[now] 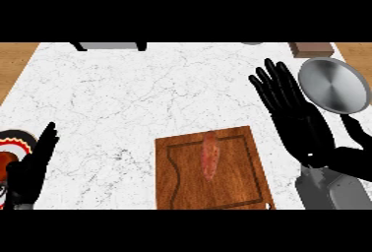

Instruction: Pick the sweet potato from the cutting board and place it in the pan

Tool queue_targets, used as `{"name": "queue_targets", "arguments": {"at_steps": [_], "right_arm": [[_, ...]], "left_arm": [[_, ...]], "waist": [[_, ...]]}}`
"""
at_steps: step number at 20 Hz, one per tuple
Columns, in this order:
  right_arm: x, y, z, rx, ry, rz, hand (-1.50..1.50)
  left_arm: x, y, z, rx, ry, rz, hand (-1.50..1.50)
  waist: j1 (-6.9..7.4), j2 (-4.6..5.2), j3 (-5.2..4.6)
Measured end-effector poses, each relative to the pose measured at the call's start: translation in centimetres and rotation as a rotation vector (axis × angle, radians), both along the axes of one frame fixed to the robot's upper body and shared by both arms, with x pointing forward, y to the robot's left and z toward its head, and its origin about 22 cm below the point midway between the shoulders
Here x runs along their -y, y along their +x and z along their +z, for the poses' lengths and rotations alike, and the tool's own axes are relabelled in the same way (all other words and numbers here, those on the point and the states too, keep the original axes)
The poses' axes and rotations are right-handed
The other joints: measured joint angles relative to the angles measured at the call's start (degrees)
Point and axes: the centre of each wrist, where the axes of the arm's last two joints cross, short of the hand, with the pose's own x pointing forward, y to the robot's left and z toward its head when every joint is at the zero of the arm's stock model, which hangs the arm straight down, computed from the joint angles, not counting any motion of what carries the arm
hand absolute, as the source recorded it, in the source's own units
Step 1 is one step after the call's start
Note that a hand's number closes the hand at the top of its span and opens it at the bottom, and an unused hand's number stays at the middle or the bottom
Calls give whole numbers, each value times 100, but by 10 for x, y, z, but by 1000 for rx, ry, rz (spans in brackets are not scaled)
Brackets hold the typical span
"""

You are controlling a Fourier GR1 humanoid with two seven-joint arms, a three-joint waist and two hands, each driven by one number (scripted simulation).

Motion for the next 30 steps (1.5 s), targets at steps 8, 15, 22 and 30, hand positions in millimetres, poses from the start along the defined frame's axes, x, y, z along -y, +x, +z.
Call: {"name": "queue_targets", "arguments": {"at_steps": [8, 15, 22, 30], "right_arm": [[18, 40, -1, -64, -200, -60, 150], [74, 5, -41, -3, -524, -274, -150], [101, 6, -19, 115, -774, -277, -150], [58, 23, 32, 168, -1070, -175, -150]], "left_arm": [[44, 51, 51, 135, -186, -67, 0], [65, 59, 68, 147, -277, -78, 0], [73, 64, 78, 142, -297, -96, 0], [73, 64, 81, 144, -298, -109, 0]], "waist": [[49, 25, -29], [-64, -8, -21], [13, 0, -22], [86, 0, -31]]}}
